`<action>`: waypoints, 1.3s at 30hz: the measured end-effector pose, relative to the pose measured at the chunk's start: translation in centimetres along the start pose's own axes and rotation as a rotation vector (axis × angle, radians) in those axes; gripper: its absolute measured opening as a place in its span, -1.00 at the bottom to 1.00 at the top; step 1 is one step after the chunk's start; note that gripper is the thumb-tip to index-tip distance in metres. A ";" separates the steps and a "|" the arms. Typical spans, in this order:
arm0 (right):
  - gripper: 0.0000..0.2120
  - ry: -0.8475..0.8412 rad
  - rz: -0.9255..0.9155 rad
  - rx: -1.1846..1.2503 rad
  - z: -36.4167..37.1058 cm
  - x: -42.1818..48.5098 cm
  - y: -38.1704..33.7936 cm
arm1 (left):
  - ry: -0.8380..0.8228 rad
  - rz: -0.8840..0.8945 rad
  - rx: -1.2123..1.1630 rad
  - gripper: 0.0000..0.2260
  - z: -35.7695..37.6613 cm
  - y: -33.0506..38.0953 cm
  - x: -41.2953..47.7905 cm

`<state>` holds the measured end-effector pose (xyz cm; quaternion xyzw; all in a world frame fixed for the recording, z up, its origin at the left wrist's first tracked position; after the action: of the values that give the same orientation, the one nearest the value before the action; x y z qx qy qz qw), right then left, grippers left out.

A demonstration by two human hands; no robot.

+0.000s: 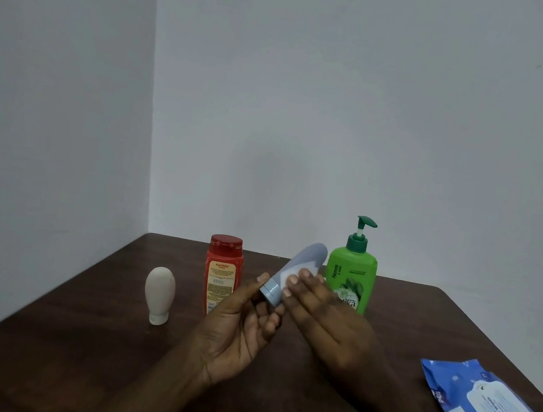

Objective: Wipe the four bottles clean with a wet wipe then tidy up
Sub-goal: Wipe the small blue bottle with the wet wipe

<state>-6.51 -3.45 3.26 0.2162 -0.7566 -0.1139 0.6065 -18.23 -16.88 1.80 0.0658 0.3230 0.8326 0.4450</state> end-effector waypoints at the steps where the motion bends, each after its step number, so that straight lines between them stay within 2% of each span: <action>1: -0.67 0.006 0.007 -0.005 0.0 0.0 0.1 | 0.049 0.086 0.048 -0.58 0.1 0.0 0.1; 4: -0.65 0.097 0.142 -0.071 -0.2 -0.4 1.3 | 0.134 0.365 0.225 -0.75 0.0 -0.1 0.4; 6: -0.63 0.140 0.224 -0.096 -0.5 -0.7 2.2 | 0.153 0.474 0.318 -0.82 -0.2 -0.3 0.5; 10: -0.64 0.138 0.269 -0.087 -0.1 -1.0 2.7 | 0.189 0.654 0.476 -0.78 -0.5 -0.8 0.6; 18: -0.64 -0.025 0.083 -0.031 0.9 -0.4 -0.1 | 0.262 1.075 0.718 -0.71 -0.9 -0.3 0.3; 20: -0.63 -0.013 0.137 -0.060 0.8 -0.9 1.0 | 0.251 1.189 0.792 -0.71 -0.9 -0.3 0.1; 23: -0.50 0.041 0.284 -0.121 0.1 -1.6 3.4 | 0.203 1.454 1.019 -0.72 -0.7 -0.3 -0.4; 25: -0.53 0.069 0.321 -0.133 -0.1 -1.9 4.1 | 0.187 1.602 1.154 -0.72 -0.6 -0.3 -0.6; 28: -0.58 0.027 0.230 -0.084 0.5 -1.5 2.5 | 0.177 1.712 1.260 -0.72 -0.7 -0.4 -0.6; 33: -0.63 0.008 0.134 -0.017 1.5 -0.2 -0.2 | 0.133 1.857 1.258 -0.86 -1.1 0.4 -0.7; 39: -0.50 -0.034 0.462 -0.039 1.2 -2.2 4.3 | -0.028 2.040 1.485 -0.94 -0.5 -0.2 -1.0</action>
<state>-8.10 1.28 2.91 0.0235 -0.7939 0.0099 0.6075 -17.67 -17.85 1.54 0.5271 0.5096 0.4142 -0.5394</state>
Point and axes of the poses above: each hand's wrist, its own x-axis towards the middle knuckle, its own z-axis out of the palm, y = z × x, the point moved 2 cm from there along x, towards the middle knuckle, and after that the axes turned 15 degrees about y, right-handed, at the moved point
